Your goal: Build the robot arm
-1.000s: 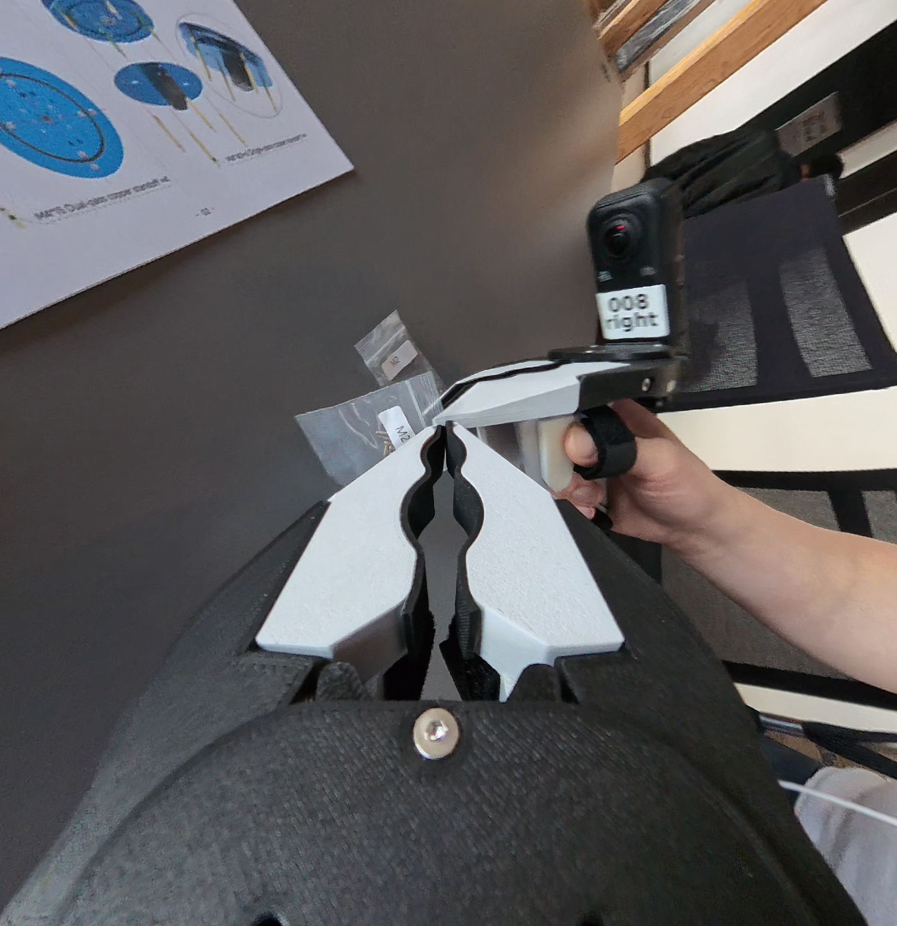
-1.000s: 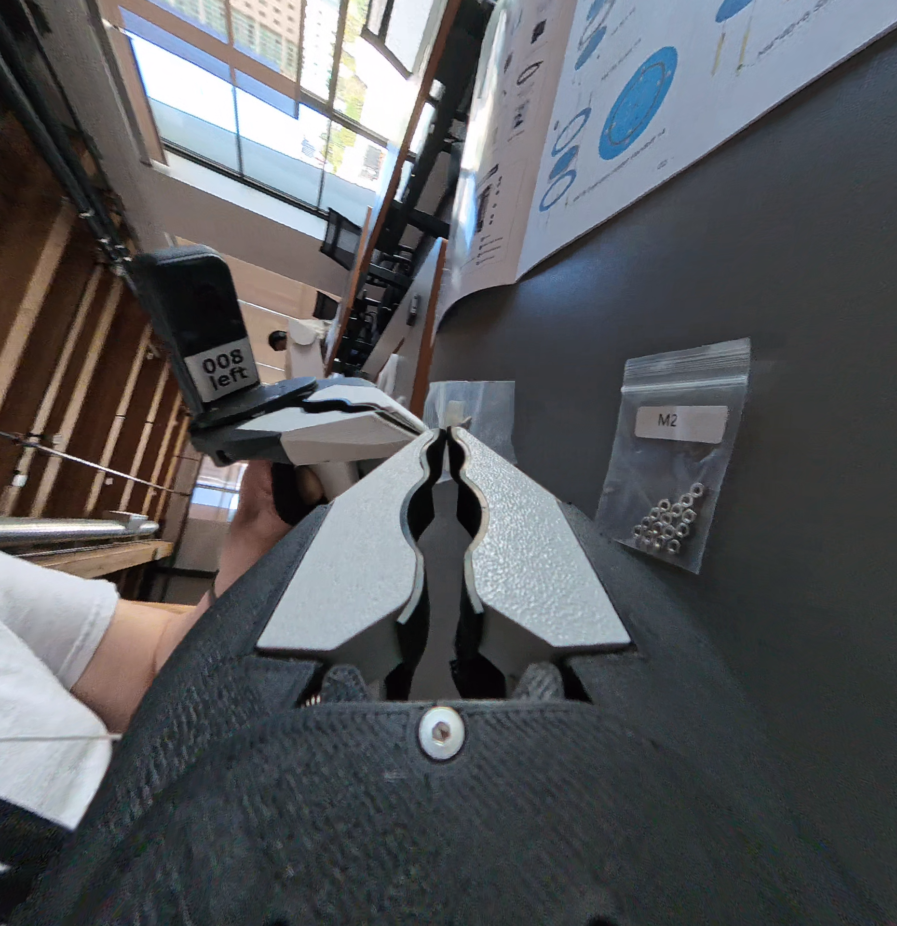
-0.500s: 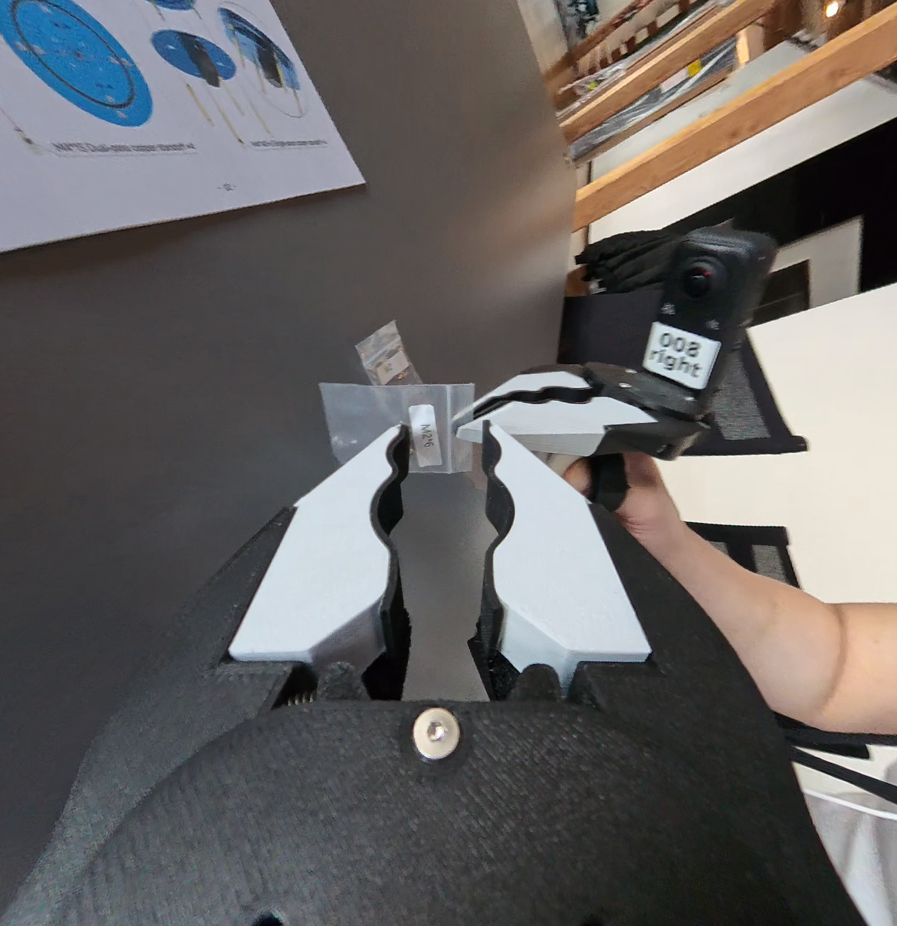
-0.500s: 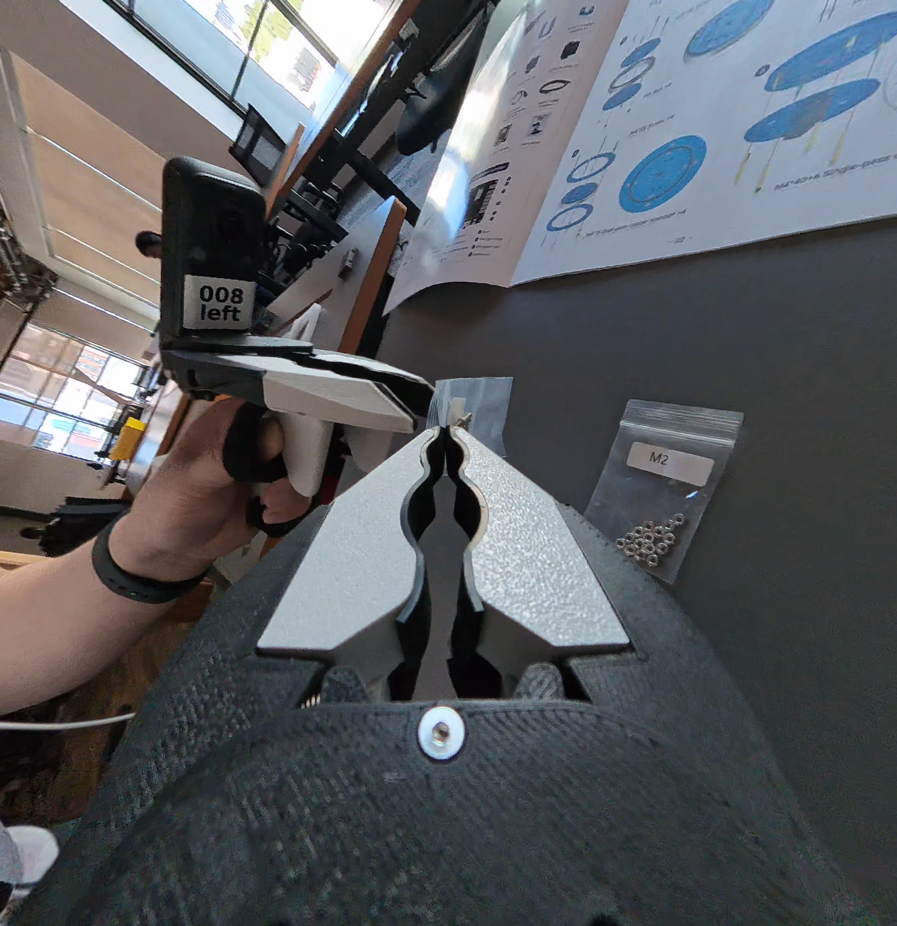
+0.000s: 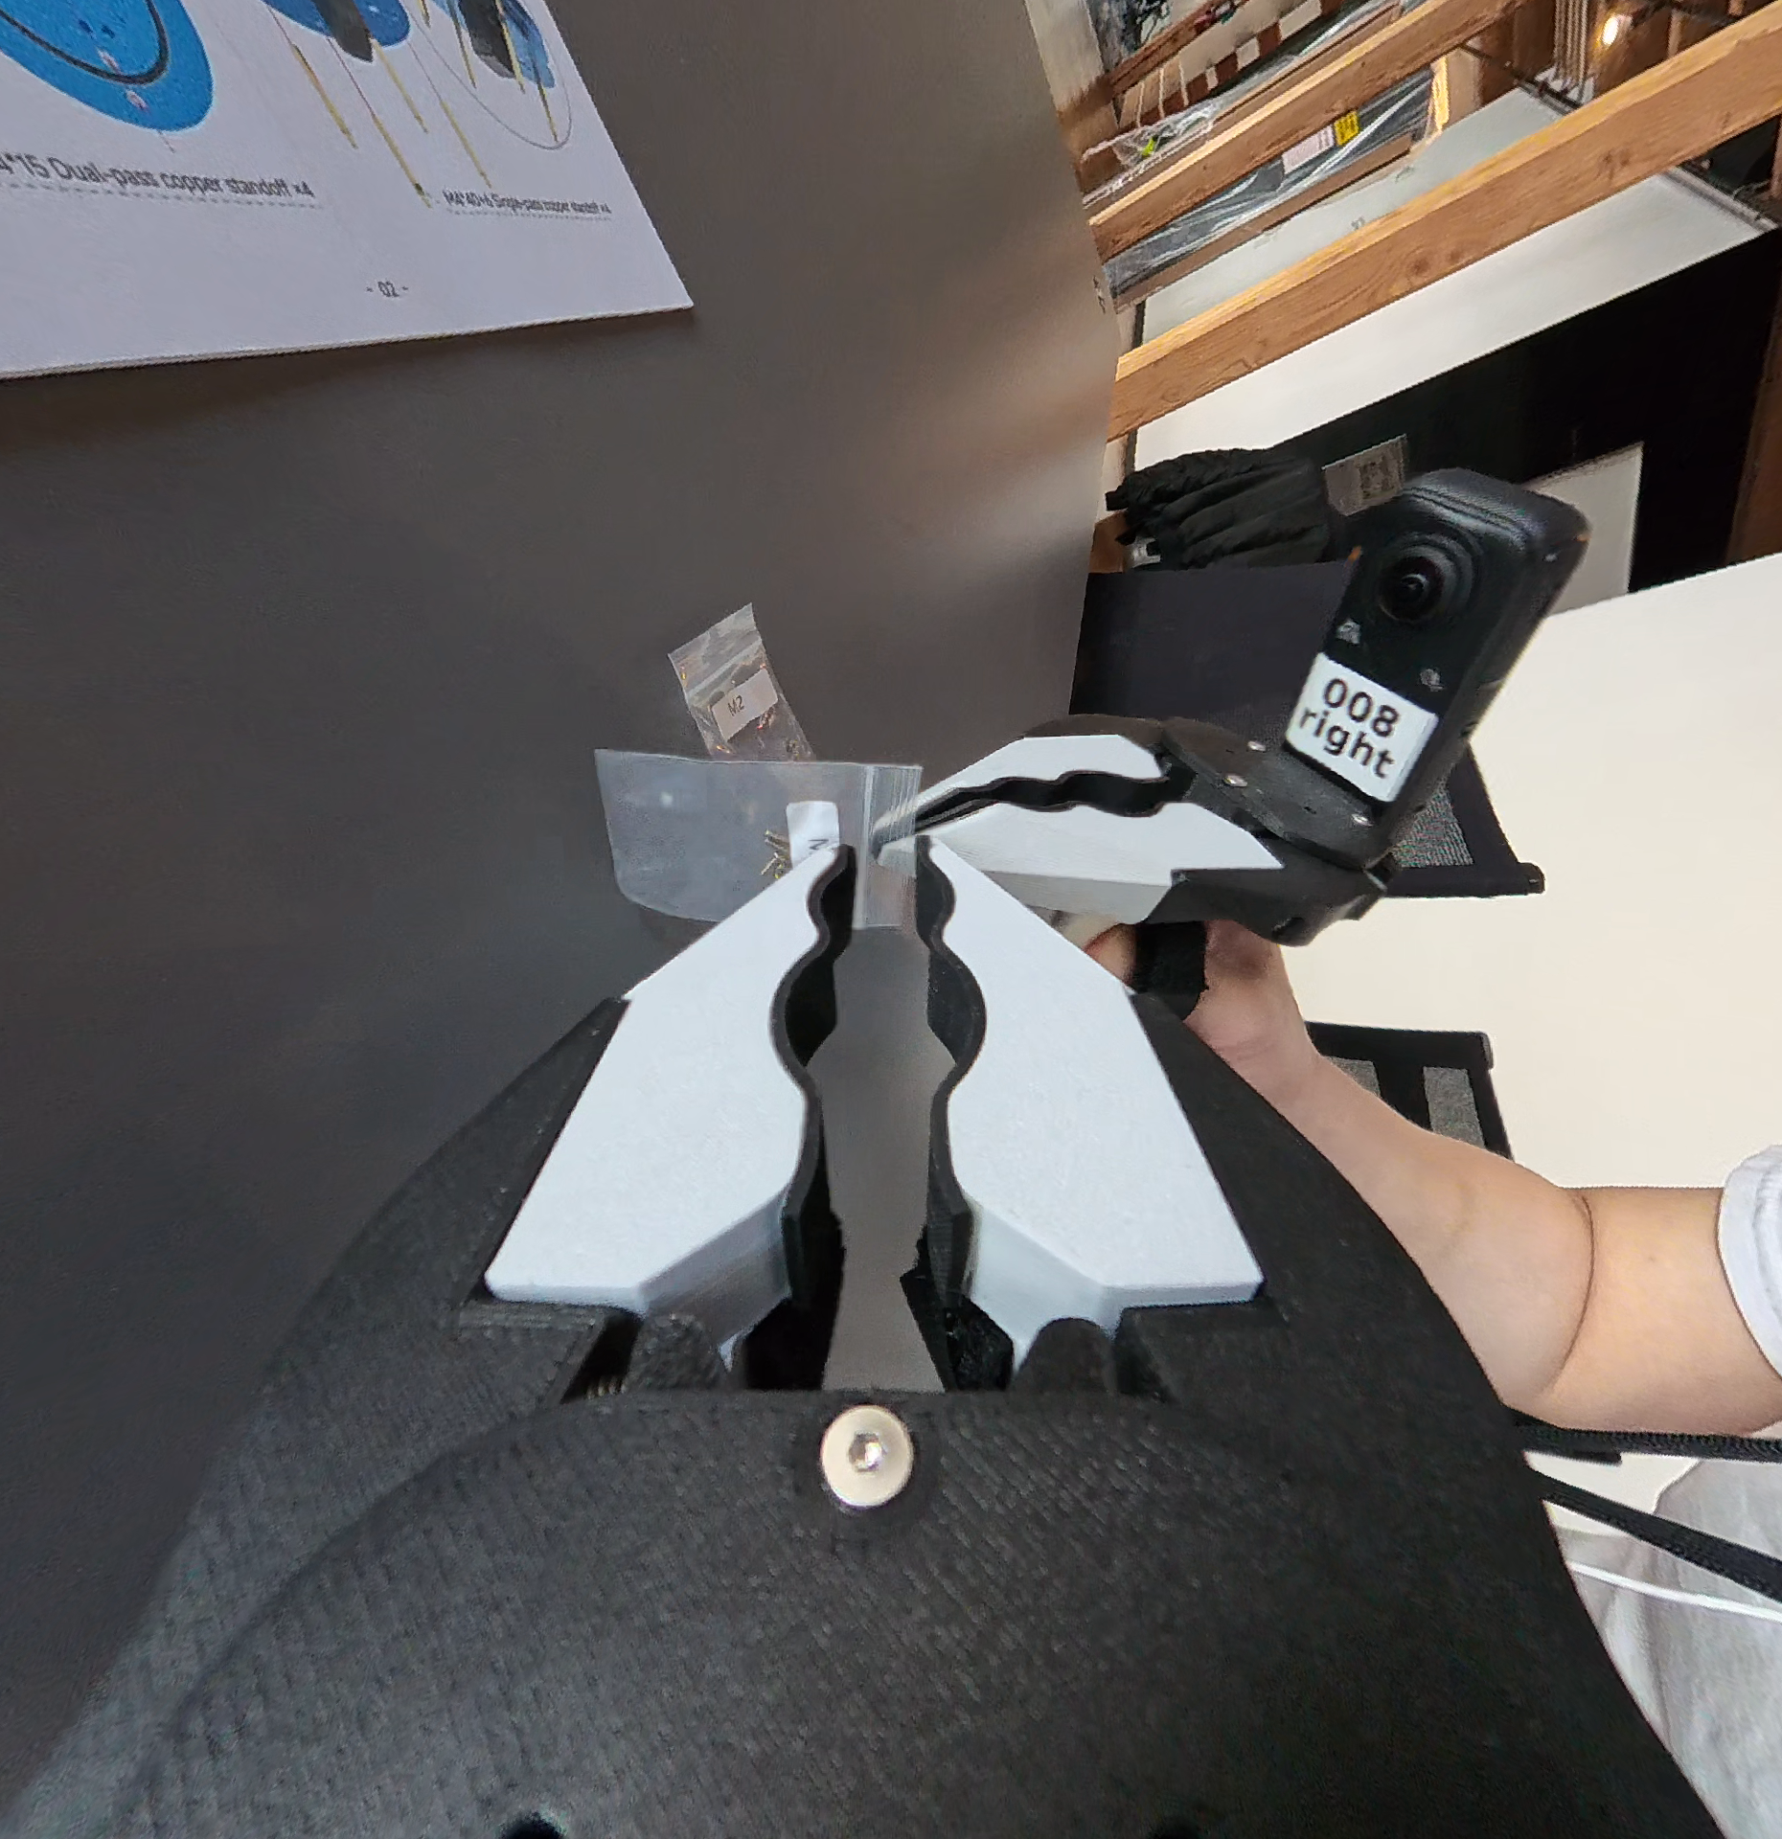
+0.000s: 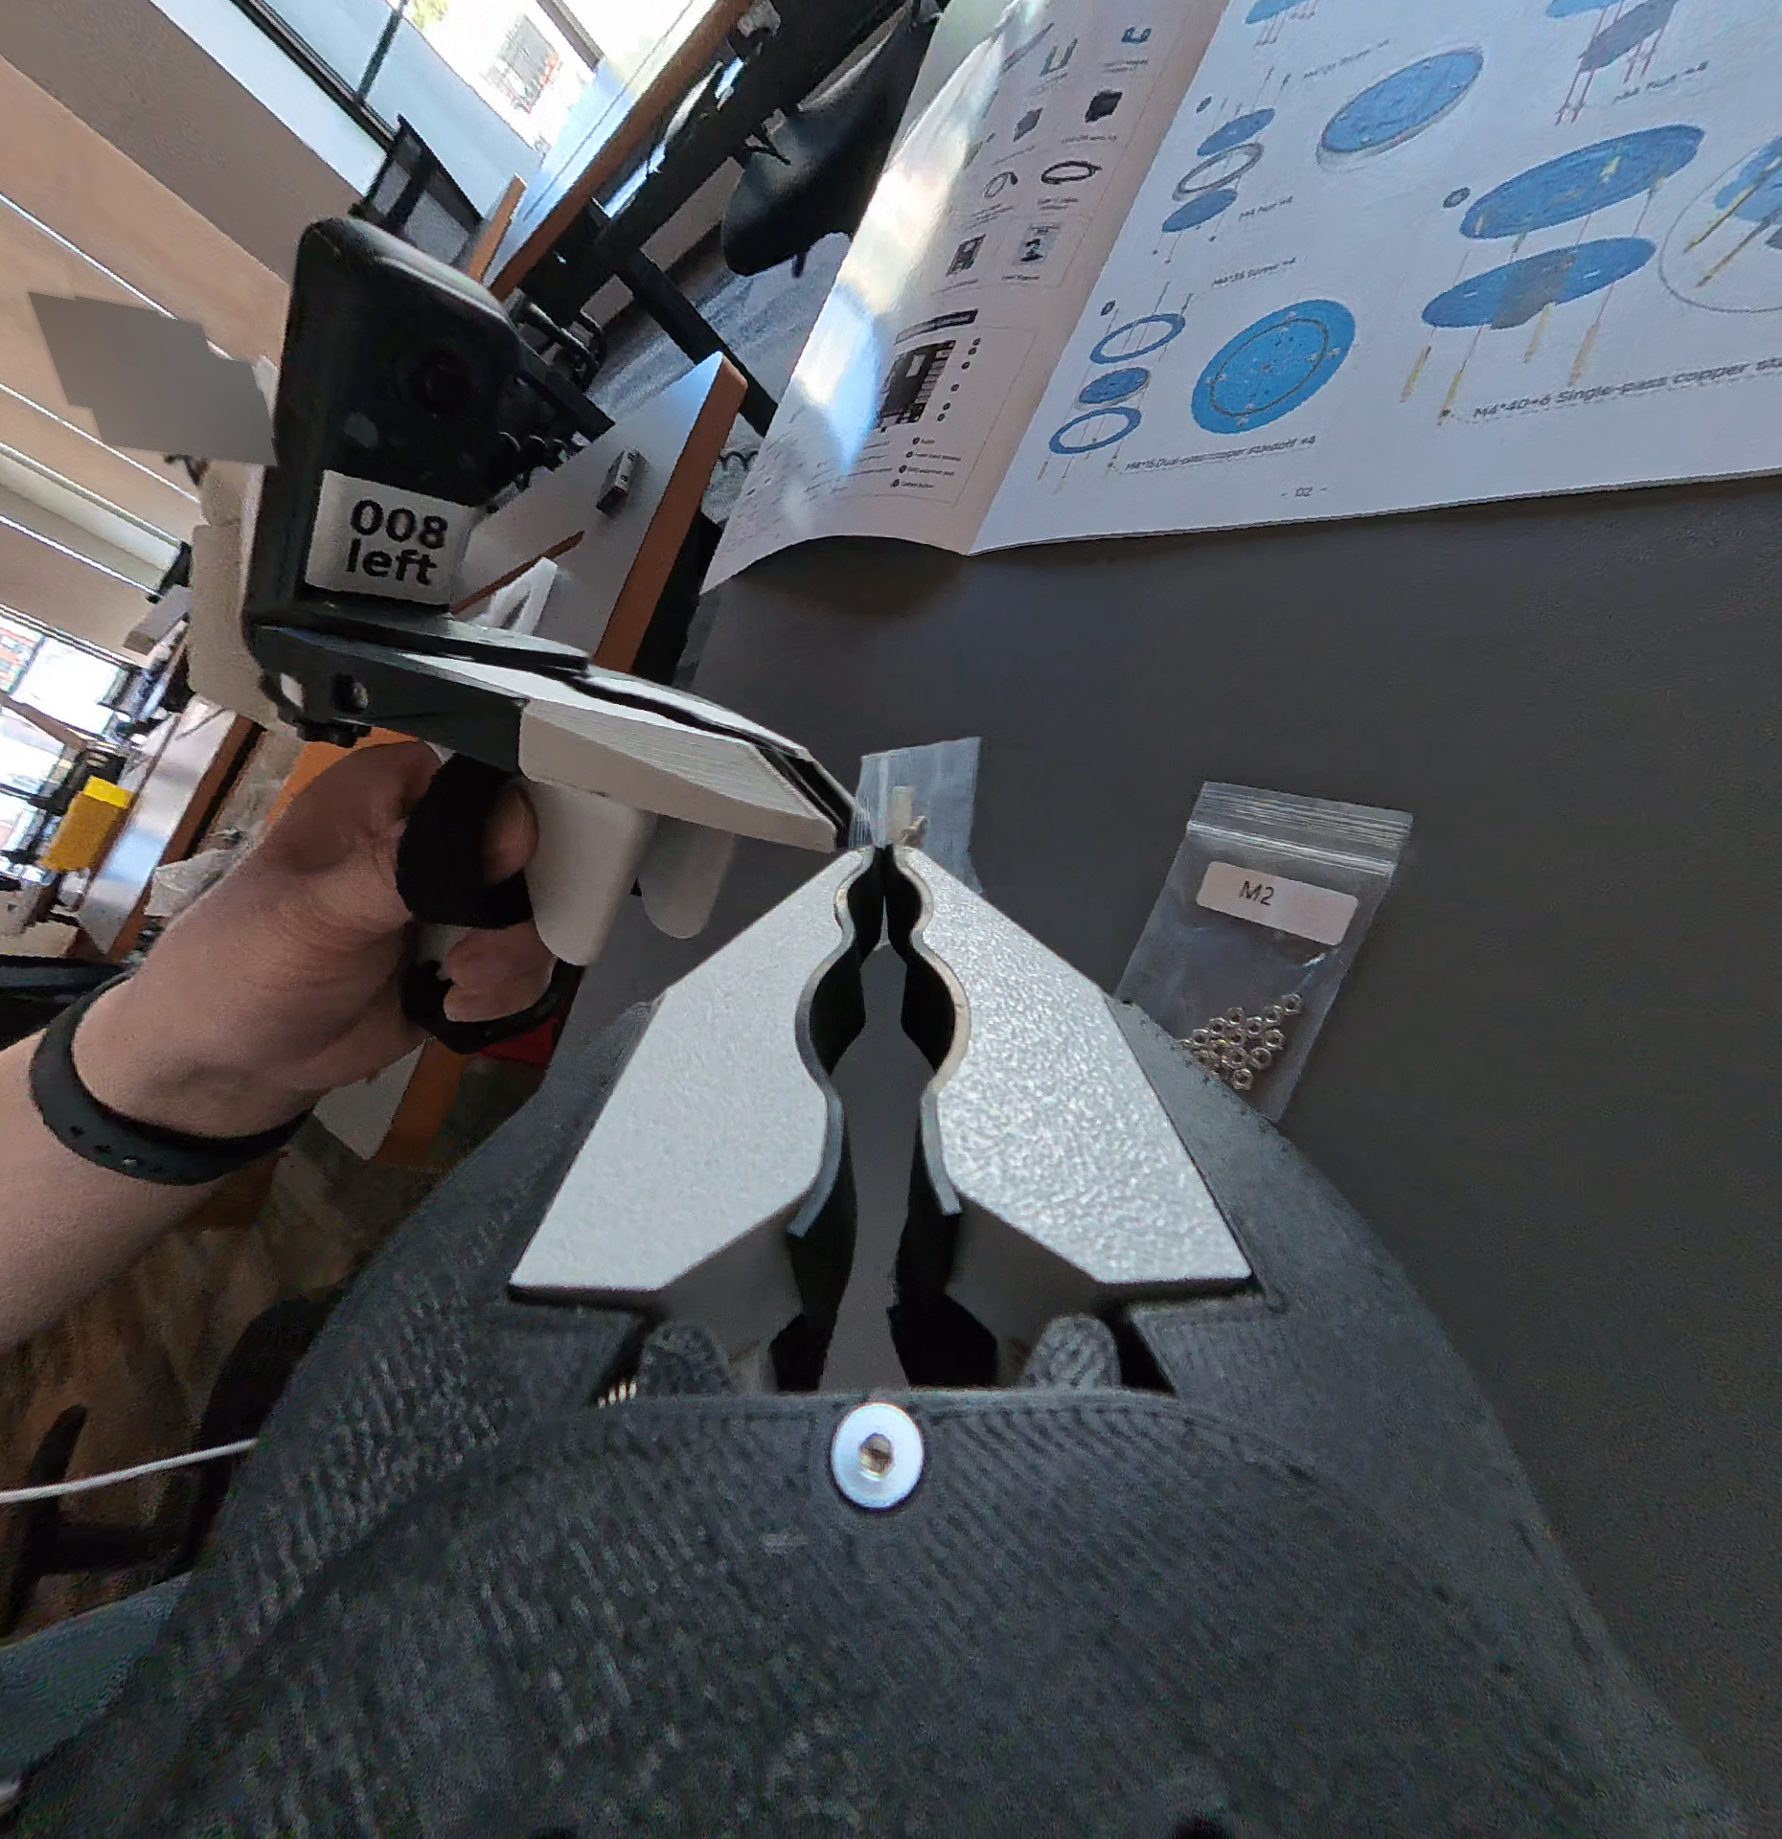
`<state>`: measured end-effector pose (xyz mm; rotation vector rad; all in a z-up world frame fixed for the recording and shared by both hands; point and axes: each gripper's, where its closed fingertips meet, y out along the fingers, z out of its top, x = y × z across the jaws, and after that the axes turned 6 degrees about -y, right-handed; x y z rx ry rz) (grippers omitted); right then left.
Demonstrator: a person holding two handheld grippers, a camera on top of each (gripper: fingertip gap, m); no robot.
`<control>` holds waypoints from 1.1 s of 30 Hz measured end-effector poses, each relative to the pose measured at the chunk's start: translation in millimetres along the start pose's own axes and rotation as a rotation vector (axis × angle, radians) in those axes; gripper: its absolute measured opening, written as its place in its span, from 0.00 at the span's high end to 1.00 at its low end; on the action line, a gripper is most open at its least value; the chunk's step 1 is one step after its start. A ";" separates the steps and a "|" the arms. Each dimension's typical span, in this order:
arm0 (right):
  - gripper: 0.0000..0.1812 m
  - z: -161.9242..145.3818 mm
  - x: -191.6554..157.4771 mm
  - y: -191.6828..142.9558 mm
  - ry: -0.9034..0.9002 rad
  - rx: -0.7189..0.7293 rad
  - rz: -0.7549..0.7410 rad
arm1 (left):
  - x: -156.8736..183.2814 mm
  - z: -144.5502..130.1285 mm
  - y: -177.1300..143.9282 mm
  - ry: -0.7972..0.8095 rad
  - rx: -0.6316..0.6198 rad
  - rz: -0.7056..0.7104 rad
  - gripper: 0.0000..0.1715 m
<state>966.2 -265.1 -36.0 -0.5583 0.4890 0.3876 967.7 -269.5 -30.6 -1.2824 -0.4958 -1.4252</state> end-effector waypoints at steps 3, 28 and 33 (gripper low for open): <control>1.00 -0.3 -1.6 1.7 -0.070 -0.018 -0.032 | 0.5 0.4 1.5 -0.005 0.002 0.005 0.91; 0.97 -8.6 4.9 4.6 0.011 -0.050 0.004 | -6.9 -9.9 2.3 0.079 -0.074 0.046 1.00; 1.00 -7.0 -2.4 4.2 0.083 -0.036 0.105 | -5.3 -10.1 -1.9 0.094 -0.086 0.037 1.00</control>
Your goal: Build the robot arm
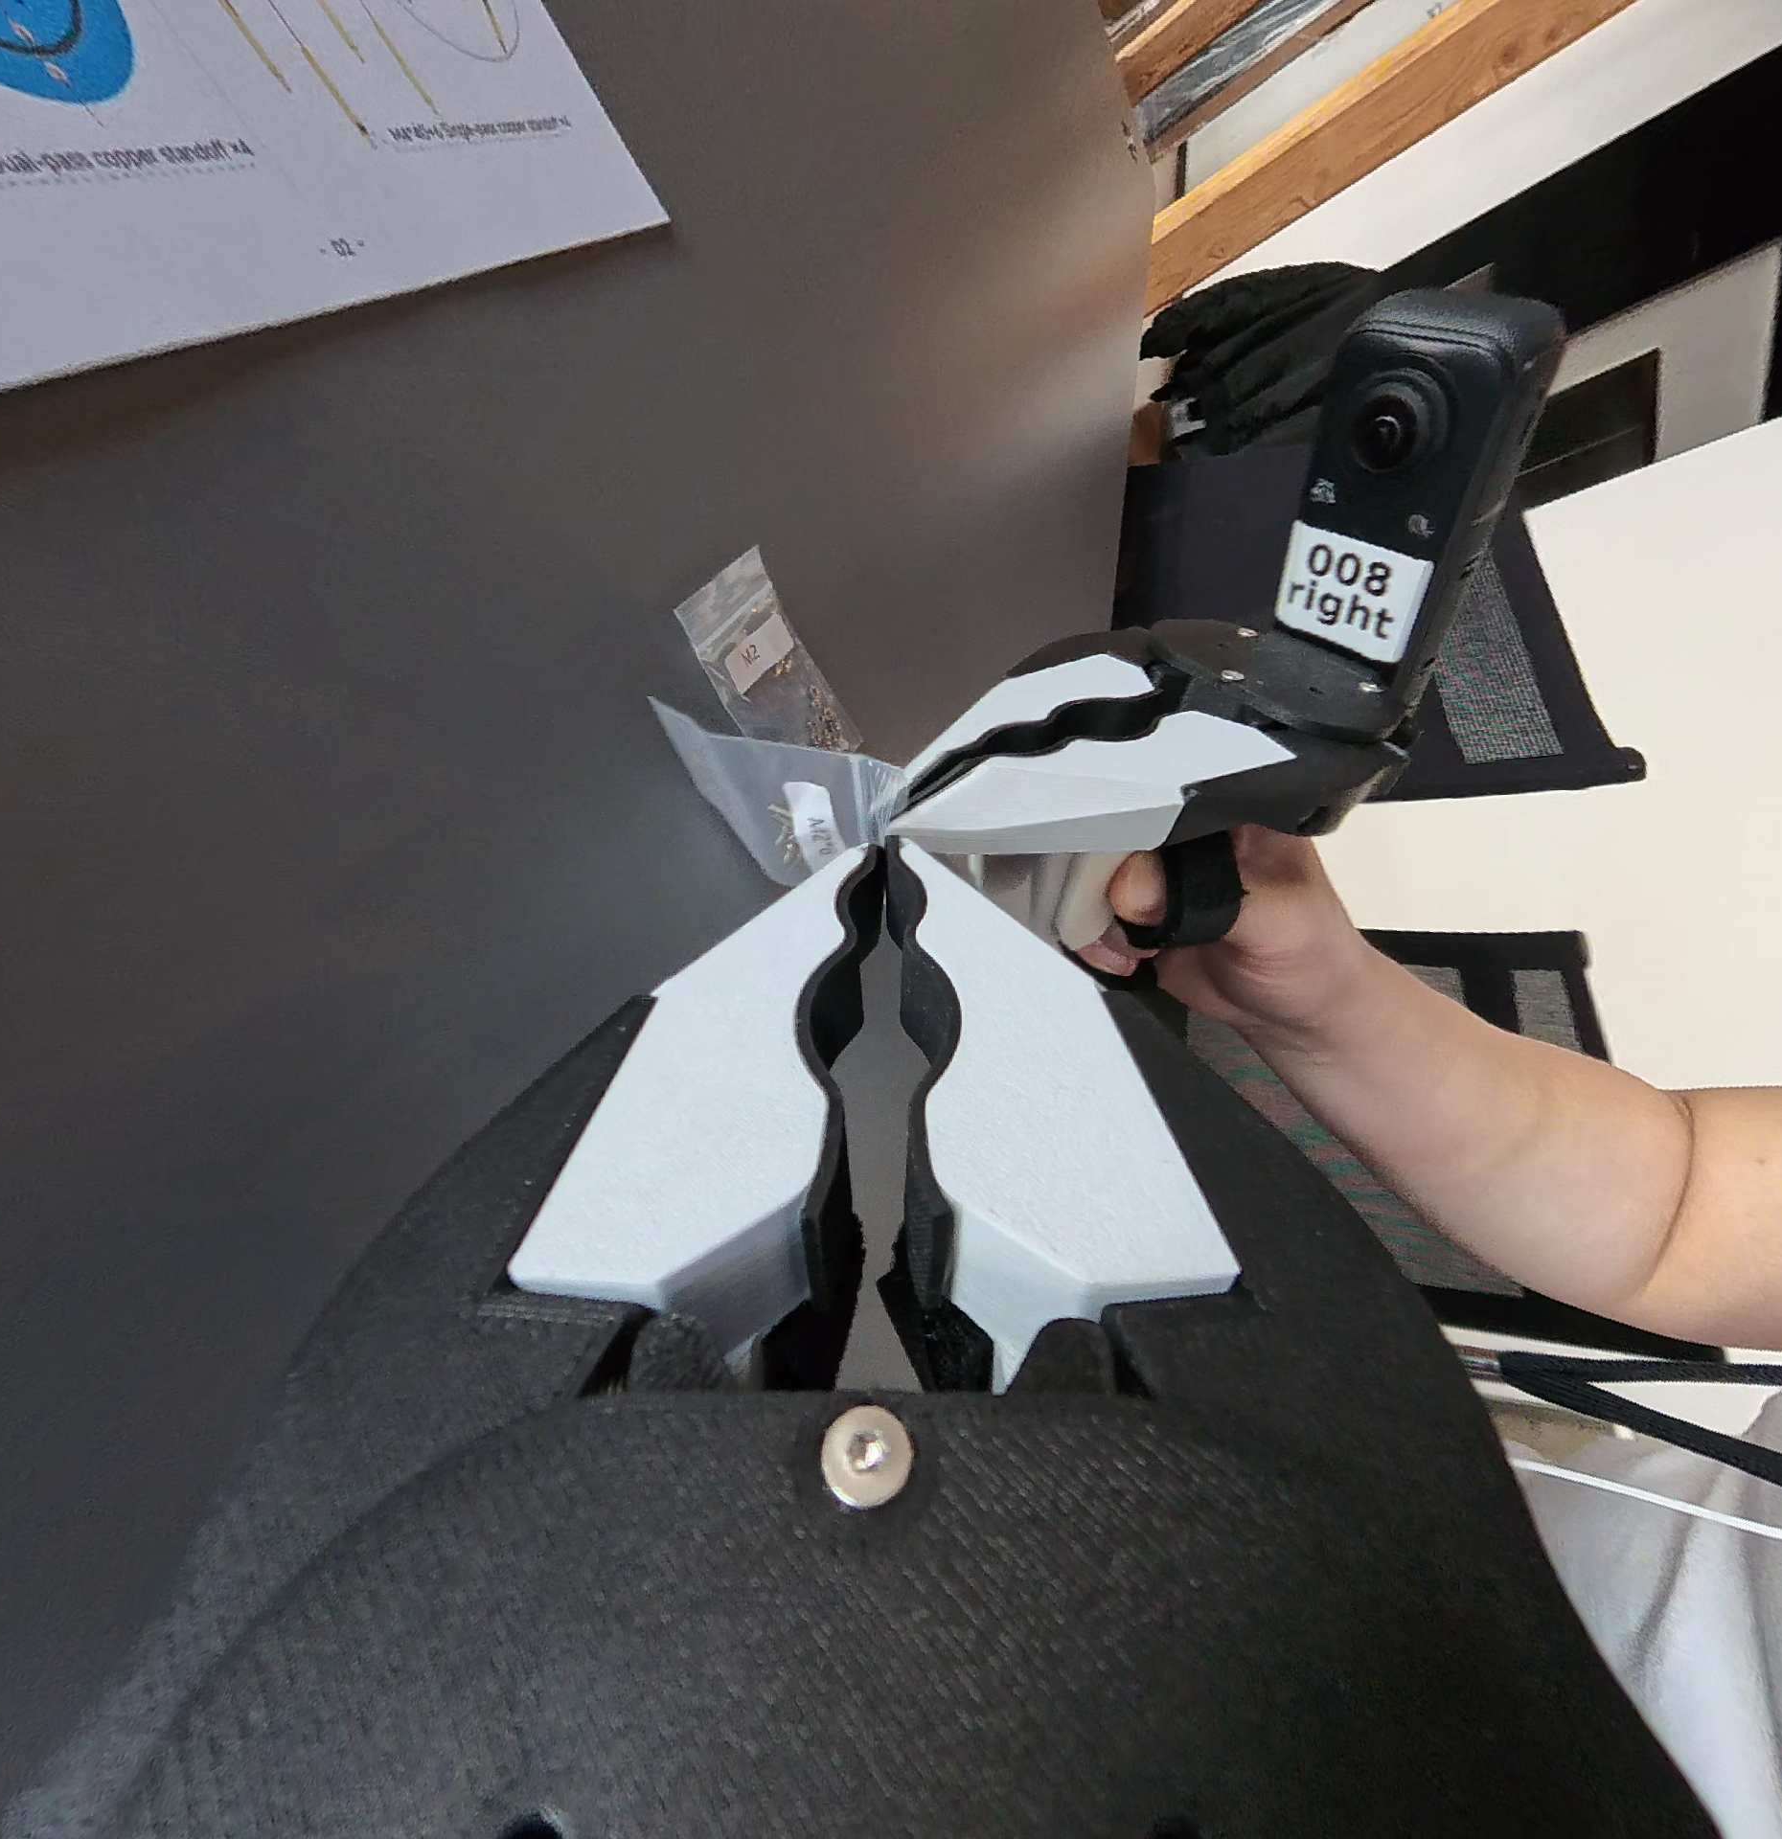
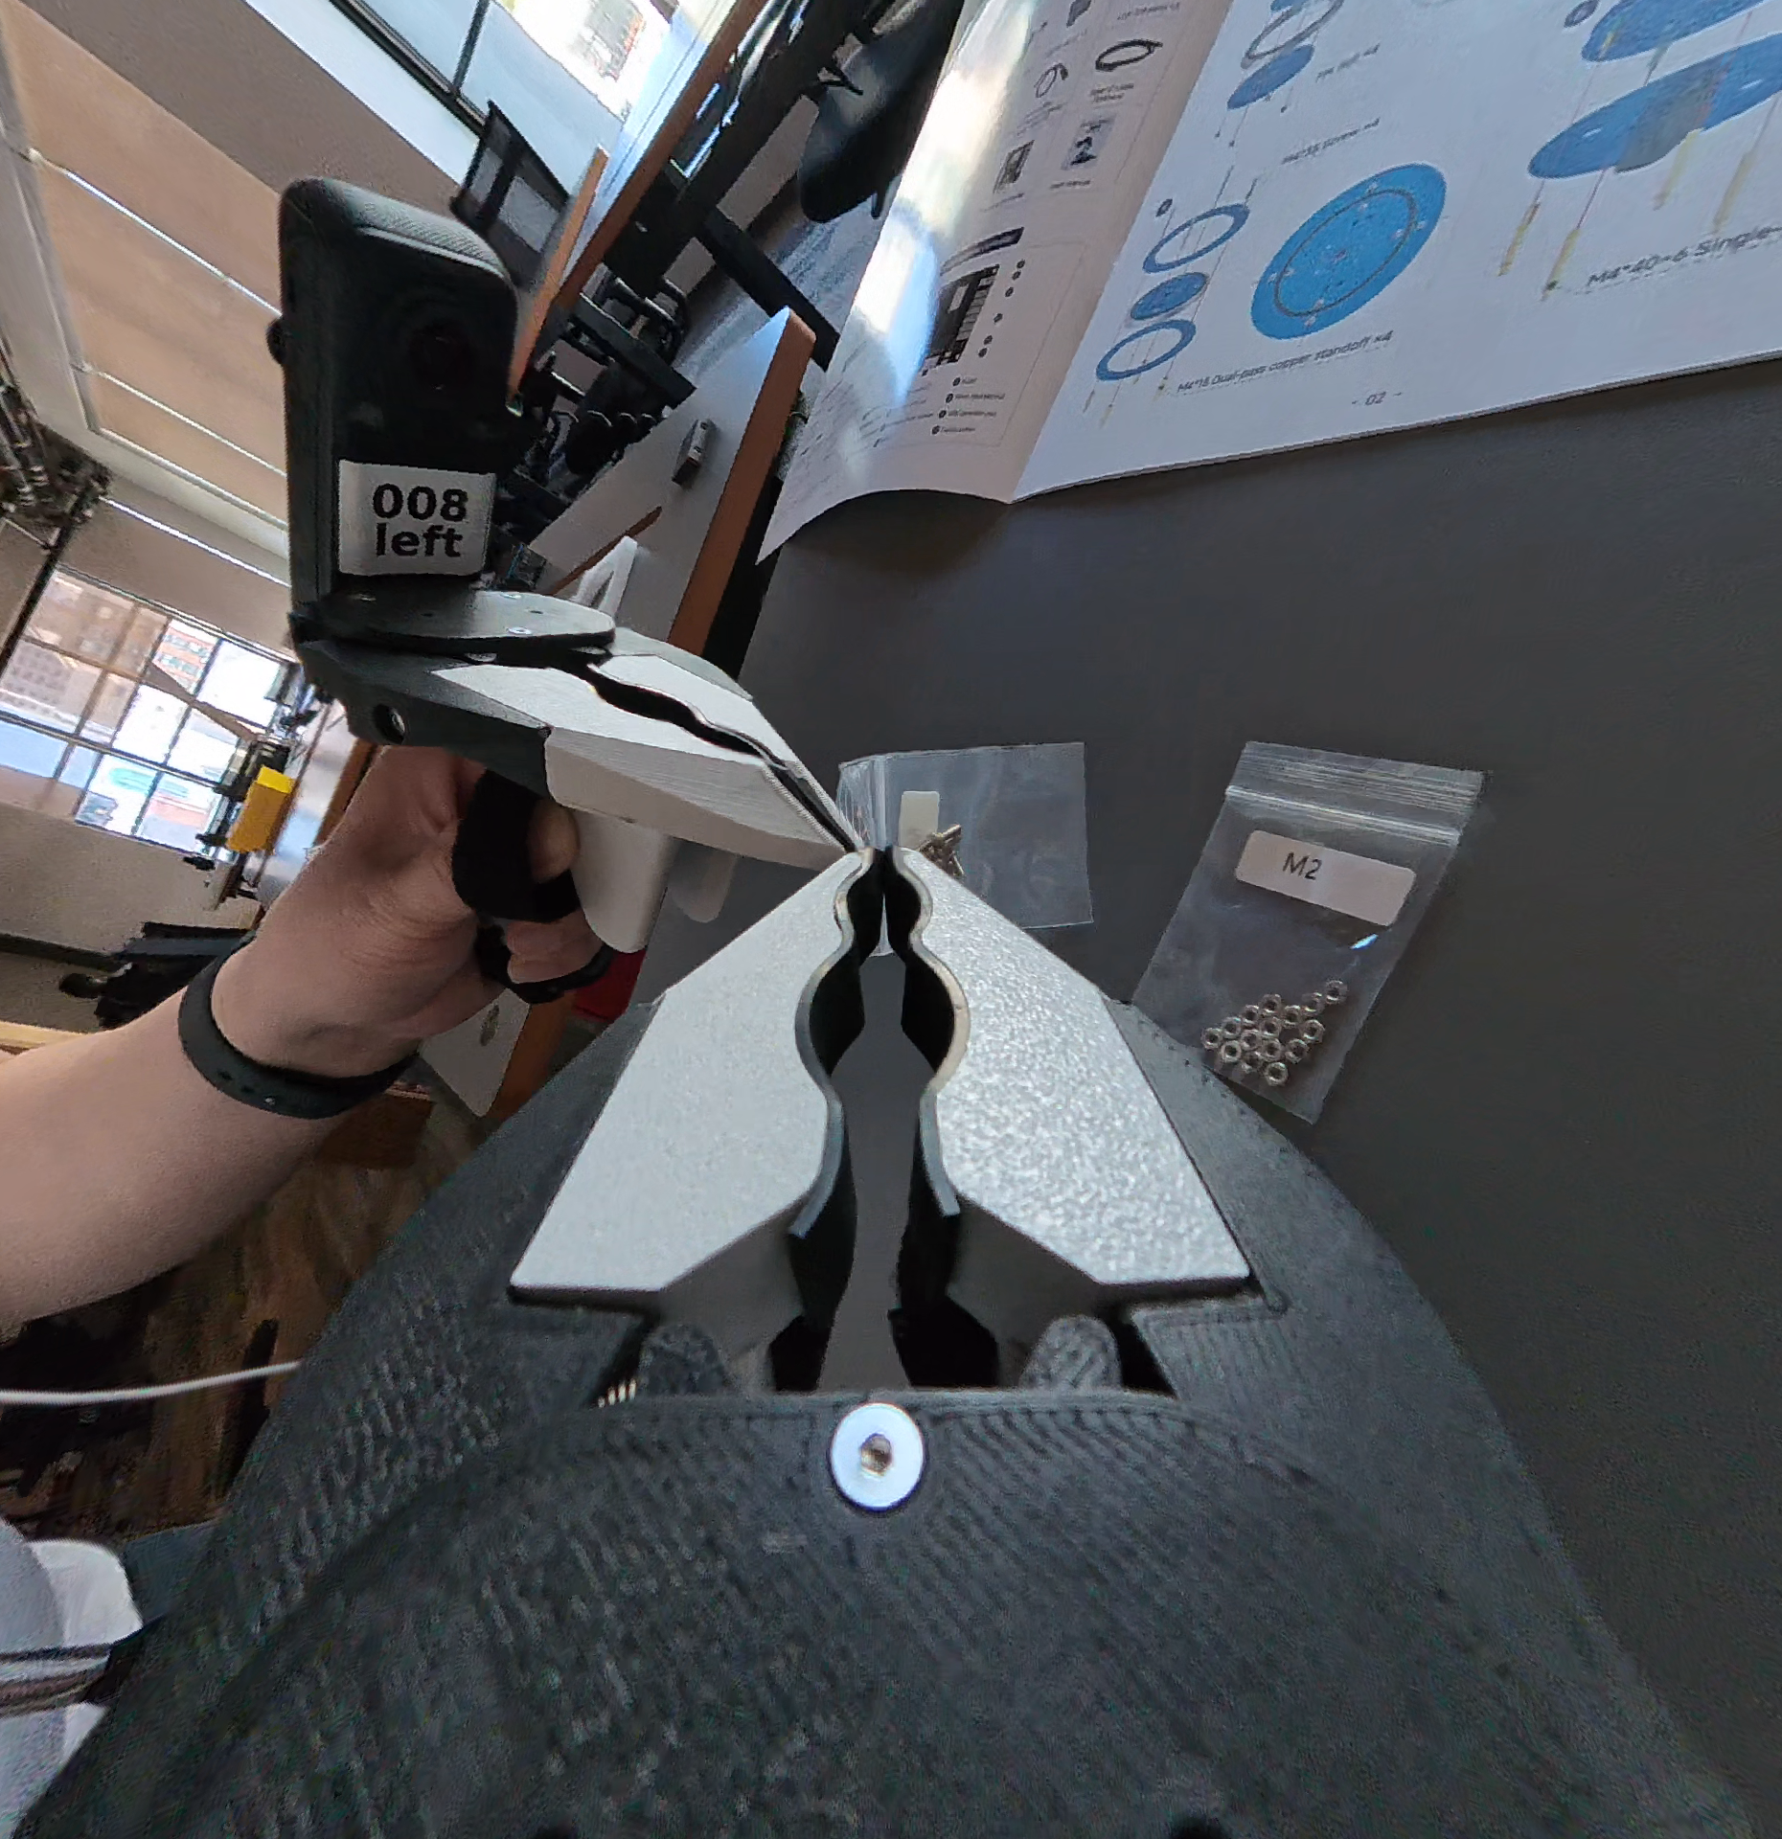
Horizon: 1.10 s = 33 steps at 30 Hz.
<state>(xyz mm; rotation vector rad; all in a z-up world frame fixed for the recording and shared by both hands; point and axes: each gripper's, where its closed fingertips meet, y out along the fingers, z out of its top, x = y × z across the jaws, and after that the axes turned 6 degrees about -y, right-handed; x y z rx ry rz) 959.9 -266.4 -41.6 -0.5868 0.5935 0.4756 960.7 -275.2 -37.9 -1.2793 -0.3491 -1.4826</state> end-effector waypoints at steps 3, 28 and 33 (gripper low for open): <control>1.00 0.9 2.0 -0.1 -0.049 -0.005 -0.066 | -7.2 1.2 -1.7 0.022 0.005 0.056 1.00; 1.00 52.8 67.1 13.2 -0.090 0.210 -0.758 | -41.1 72.0 27.5 -0.051 0.361 0.398 1.00; 1.00 62.5 70.7 6.5 -0.073 0.240 -0.805 | -34.8 82.2 29.3 -0.023 0.366 0.432 1.00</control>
